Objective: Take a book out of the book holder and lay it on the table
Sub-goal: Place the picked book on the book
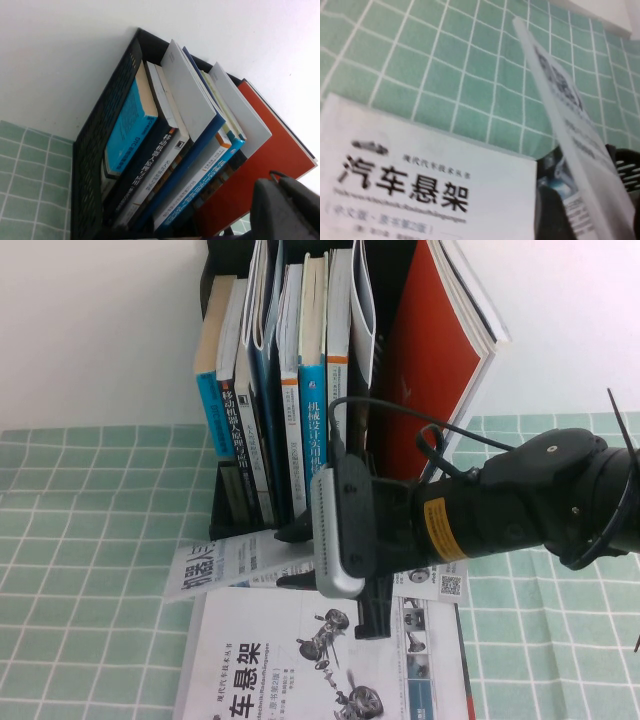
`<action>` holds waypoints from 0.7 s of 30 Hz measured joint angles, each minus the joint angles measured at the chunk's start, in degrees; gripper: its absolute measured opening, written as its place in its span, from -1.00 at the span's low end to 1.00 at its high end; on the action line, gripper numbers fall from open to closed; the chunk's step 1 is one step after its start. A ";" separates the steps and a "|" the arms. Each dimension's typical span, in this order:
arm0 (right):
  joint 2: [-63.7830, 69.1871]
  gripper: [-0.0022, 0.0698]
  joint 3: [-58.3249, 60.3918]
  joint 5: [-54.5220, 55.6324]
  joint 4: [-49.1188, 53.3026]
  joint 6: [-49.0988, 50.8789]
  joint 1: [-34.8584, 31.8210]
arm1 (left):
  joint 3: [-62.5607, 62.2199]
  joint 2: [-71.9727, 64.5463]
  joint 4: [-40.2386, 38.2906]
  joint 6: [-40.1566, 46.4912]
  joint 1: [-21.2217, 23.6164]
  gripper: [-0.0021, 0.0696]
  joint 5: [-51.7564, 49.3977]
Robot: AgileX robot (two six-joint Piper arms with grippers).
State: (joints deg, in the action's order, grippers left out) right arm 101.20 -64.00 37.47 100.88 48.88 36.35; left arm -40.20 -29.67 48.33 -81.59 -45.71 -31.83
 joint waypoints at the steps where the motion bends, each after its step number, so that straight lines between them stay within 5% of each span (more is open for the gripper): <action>1: 0.00 0.02 0.00 0.45 0.00 2.38 0.00 | 0.00 0.00 0.00 0.09 0.00 -0.95 0.00; 21: 0.20 0.02 0.10 10.76 0.86 15.74 0.00 | 0.00 0.00 -2.64 1.91 0.00 -0.95 0.08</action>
State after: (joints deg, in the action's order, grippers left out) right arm 101.39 -63.90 48.23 101.74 64.61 36.35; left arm -40.20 -29.67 45.69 -79.68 -45.71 -31.75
